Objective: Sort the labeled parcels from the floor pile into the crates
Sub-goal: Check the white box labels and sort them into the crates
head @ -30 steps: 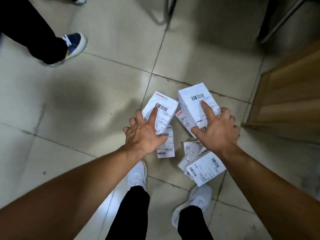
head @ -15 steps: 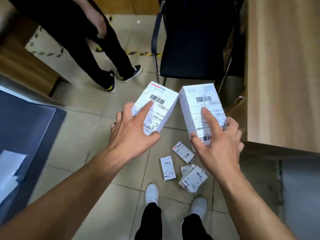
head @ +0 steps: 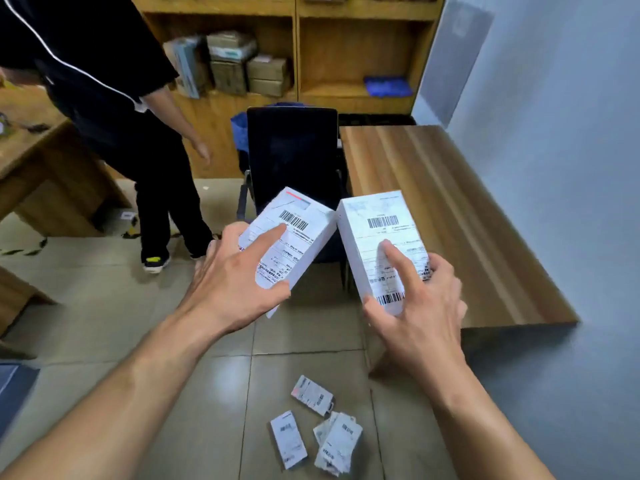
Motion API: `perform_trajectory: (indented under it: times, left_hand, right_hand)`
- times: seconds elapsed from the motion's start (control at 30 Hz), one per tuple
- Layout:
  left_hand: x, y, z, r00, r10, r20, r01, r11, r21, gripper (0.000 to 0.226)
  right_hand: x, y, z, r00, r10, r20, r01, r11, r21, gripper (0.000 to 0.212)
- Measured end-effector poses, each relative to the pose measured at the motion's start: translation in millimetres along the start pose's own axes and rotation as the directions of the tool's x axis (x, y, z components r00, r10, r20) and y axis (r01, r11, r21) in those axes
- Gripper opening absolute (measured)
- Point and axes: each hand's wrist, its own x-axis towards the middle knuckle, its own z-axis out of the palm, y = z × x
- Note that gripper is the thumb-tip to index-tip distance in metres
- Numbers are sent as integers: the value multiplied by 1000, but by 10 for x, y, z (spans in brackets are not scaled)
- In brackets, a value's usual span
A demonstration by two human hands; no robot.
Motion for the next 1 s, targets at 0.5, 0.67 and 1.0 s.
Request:
perform_trajectory:
  times: [0.5,0.67,1.0]
  left_hand:
    - [-184,556,-334,792,605,78,-582,788,-200,90]
    - [-707,1100,-275,614,779,127,-734,623,-270,87]
    - [-2440,1989,-185,237,959,156,-834,283,-473,82]
  right_hand:
    - [-1568,-421,-713,797,400,-452,-390,913,121,77]
    - [-2448,-310,-1073,653,506,-563,-551,828,104,79]
    - [-4650,-315,-1617,324,601,-731,-734,647,206,92]
